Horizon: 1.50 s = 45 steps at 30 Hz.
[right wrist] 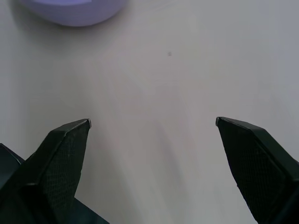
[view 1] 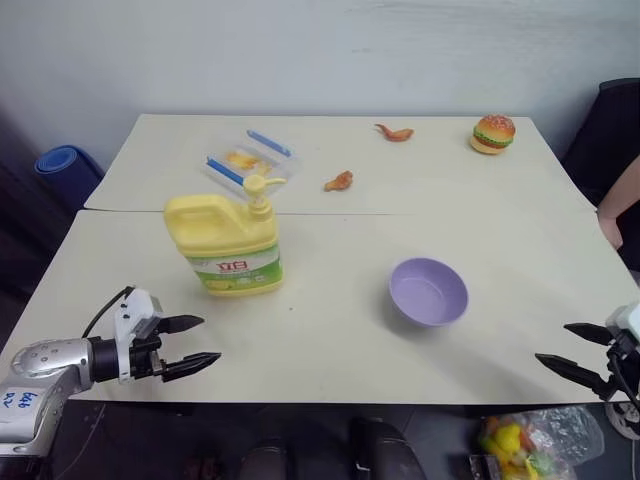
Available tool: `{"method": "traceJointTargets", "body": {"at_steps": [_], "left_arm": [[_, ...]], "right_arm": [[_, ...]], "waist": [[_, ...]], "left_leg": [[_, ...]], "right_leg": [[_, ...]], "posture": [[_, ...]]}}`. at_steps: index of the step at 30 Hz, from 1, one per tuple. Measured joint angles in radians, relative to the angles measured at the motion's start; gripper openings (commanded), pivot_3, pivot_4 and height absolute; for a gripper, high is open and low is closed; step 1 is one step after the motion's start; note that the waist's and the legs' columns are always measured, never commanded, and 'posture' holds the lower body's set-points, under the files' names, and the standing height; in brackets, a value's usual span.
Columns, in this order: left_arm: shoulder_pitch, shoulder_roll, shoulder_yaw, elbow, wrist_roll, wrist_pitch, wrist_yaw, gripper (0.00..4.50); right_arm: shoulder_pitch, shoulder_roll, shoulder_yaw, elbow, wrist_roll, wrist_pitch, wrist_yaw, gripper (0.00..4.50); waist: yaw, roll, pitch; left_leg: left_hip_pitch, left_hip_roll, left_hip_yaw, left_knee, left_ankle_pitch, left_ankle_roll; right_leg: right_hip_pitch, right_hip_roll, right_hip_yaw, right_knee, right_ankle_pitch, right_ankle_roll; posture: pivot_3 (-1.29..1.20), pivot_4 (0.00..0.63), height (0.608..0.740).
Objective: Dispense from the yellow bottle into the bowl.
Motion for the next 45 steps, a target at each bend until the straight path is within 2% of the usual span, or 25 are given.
{"method": "traceJointTargets", "body": {"at_steps": [5, 9, 15, 20, 29, 32, 40, 45], "left_arm": [[-0.063, 0.105, 0.028, -0.14, -0.167, 0.137, -0.088, 4.5], [-0.209, 0.177, 0.028, -0.255, -0.31, 0.226, -0.142, 4.5], [-0.483, 0.255, -0.101, -0.267, -0.34, 0.258, -0.257, 4.5], [-0.687, 0.201, -0.249, -0.168, -0.266, 0.22, -0.318, 4.5], [-0.812, 0.103, -0.373, -0.076, -0.154, 0.151, -0.369, 4.5], [-0.822, 0.088, -0.383, -0.058, -0.13, 0.142, -0.38, 4.5], [-0.837, 0.068, -0.384, -0.036, -0.099, 0.123, -0.399, 4.5], [-0.84, 0.055, -0.384, -0.033, -0.09, 0.113, -0.403, 4.5]], "right_arm": [[-0.005, 0.0, -0.021, -0.204, 0.082, 0.114, -0.004, 4.48], [-0.083, -0.029, -0.004, -0.381, 0.147, 0.201, -0.029, 4.48], [-0.182, -0.071, 0.238, -0.493, 0.052, 0.231, -0.105, 4.48], [-0.275, -0.012, 0.421, -0.45, -0.04, 0.203, -0.162, 4.48], [-0.364, 0.099, 0.578, -0.321, -0.18, 0.137, -0.247, 4.48], [-0.372, 0.108, 0.61, -0.288, -0.217, 0.111, -0.254, 3.57], [-0.419, 0.154, 0.651, -0.22, -0.269, 0.042, -0.257, 0.75], [-0.443, 0.17, 0.672, -0.193, -0.296, 0.016, -0.255, 0.75]], "waist": [[0.0, 0.0, 0.0], [0.001, 0.0, 0.0], [0.002, -0.001, 0.001], [0.003, -0.003, 0.002], [0.001, -0.006, 0.004], [0.001, -0.006, 0.004], [0.0, -0.006, 0.004], [0.001, -0.006, 0.004]], "left_leg": [[0.0, 0.0, -0.002, 0.001, 0.001, -0.002], [-0.001, 0.0, -0.002, 0.002, 0.001, -0.002], [-0.002, 0.0, -0.002, 0.005, 0.002, -0.003], [-0.002, -0.003, 0.002, 0.008, 0.002, -0.001], [-0.003, -0.002, 0.003, 0.008, 0.002, -0.001], [-0.003, -0.001, 0.003, 0.008, 0.002, -0.001], [-0.002, 0.0, 0.003, 0.009, 0.002, -0.001], [-0.002, 0.0, 0.002, 0.009, 0.002, -0.001]], "right_leg": [[0.0, 0.0, 0.0, 0.001, 0.0, 0.0], [0.0, 0.002, 0.0, 0.001, 0.0, 0.0], [0.0, 0.011, -0.001, 0.0, 0.0, -0.001], [0.0, 0.013, -0.001, 0.001, 0.001, 0.002], [0.0, 0.016, 0.0, 0.001, 0.001, 0.002], [0.0, 0.016, 0.0, 0.001, 0.001, 0.002], [0.0, 0.015, 0.0, 0.002, 0.001, 0.002], [0.0, 0.015, 0.001, 0.002, 0.001, 0.002]], "posture": [[0.0, 0.15, 0.74], [0.0, 0.15, 0.74], [0.0, 0.15, 0.74], [0.0, 0.15, 0.74], [0.0, 0.15, 0.74], [0.0, 0.15, 0.74], [0.0, 0.15, 0.74], [0.0, 0.15, 0.74]]}}
